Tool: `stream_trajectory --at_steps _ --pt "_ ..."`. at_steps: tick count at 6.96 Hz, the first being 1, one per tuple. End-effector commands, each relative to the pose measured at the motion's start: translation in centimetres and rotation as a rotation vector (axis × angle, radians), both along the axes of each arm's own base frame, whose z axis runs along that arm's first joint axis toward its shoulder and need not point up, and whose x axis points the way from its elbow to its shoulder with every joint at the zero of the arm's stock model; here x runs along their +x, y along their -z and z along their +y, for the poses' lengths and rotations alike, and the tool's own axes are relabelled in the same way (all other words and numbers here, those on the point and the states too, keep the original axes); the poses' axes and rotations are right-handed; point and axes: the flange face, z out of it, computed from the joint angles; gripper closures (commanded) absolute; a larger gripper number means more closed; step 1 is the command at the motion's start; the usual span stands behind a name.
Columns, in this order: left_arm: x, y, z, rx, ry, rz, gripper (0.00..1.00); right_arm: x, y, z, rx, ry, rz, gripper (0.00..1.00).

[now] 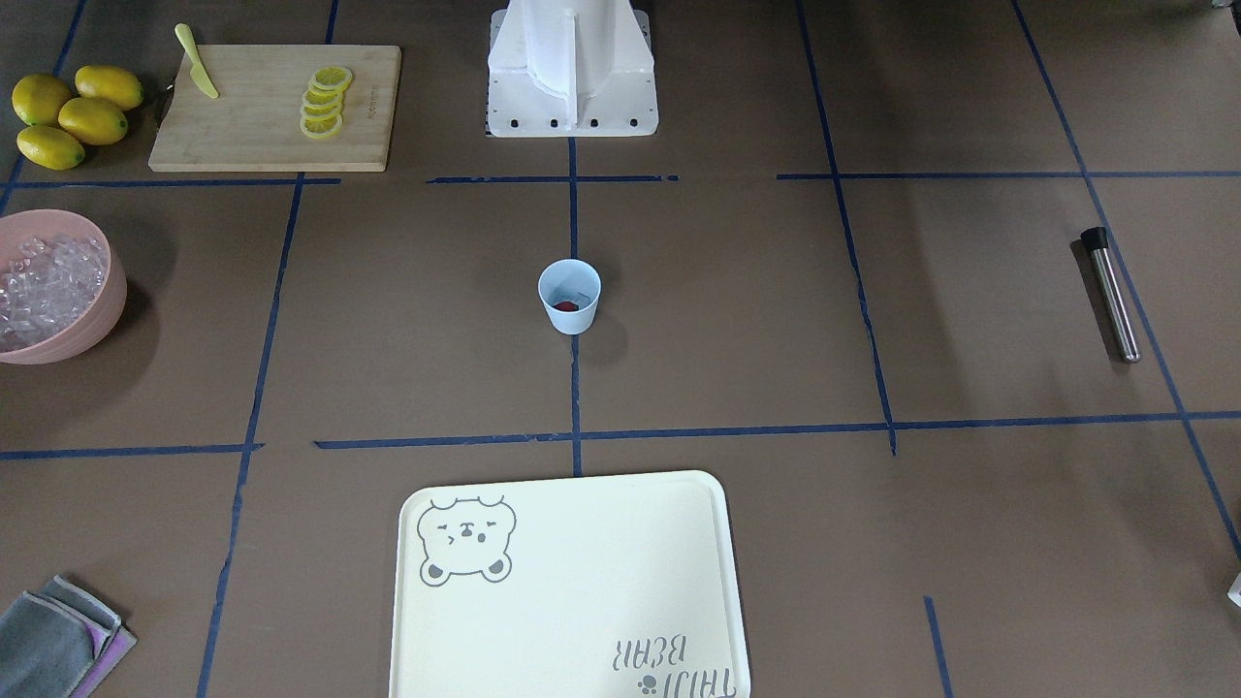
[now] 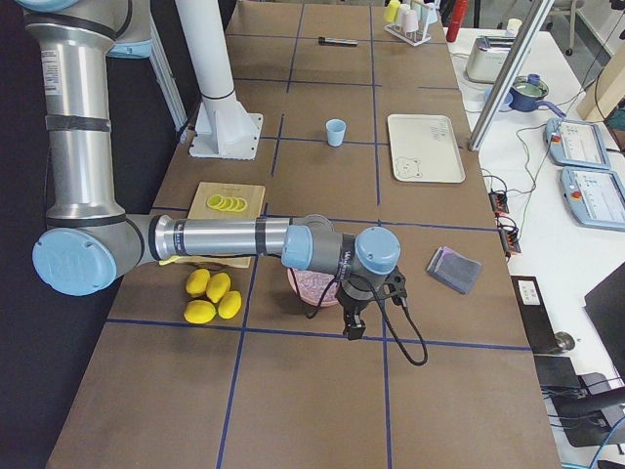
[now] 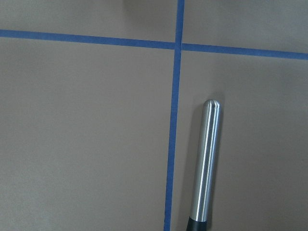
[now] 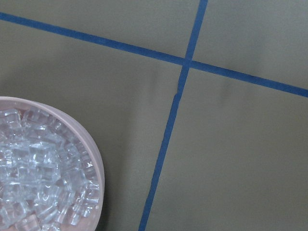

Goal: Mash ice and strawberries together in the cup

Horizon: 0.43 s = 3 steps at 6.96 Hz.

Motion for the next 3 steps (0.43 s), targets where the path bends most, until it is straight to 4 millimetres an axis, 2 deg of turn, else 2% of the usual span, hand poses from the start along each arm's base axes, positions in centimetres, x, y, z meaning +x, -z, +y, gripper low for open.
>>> stream_trajectory --at_steps 1,3 --pt "0.0 1.0 -0.6 0.020 0.000 -0.002 0.00 0.0 0.3 -0.1 0.013 0.006 0.002 0.00" --pt "0.0 2.7 -0.9 0.054 -0.002 -0.004 0.00 0.0 0.4 -0.2 0.018 0.005 0.000 0.00"
